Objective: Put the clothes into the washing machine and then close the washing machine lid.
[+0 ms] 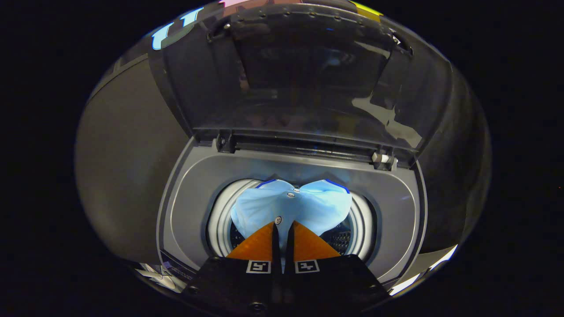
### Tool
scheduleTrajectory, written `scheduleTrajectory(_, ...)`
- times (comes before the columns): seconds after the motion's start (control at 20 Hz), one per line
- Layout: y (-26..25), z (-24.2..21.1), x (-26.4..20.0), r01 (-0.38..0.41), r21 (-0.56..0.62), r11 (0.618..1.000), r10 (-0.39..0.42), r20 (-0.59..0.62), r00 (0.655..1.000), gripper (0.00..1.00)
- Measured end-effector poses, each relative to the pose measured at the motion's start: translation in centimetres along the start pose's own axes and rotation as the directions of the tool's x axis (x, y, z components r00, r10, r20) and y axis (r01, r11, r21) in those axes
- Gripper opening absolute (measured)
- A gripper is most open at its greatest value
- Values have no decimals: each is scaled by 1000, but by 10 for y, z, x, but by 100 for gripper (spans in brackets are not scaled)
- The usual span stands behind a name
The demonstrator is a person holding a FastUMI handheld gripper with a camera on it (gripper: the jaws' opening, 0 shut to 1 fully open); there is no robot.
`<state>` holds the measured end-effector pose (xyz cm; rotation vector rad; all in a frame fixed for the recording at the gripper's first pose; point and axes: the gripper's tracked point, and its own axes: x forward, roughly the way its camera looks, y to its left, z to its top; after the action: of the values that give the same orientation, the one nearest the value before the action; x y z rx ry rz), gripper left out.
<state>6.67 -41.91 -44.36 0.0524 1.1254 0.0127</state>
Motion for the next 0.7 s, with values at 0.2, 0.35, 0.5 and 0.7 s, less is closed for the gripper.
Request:
scheduleTrajectory(0.2, -3, -16, 14, 30, -2, 1000, -30, -44, 999, 5)
scheduleTrajectory(0.35, -7, -34, 23, 59, 104, 993, -48, -103, 994, 5)
scheduleTrajectory(0.5, -14, -35, 22, 85, 146, 986, -69, -112, 991, 7)
scheduleTrajectory(0.7, -12, -25, 24, 81, 169, 982, -67, -87, 994, 41)
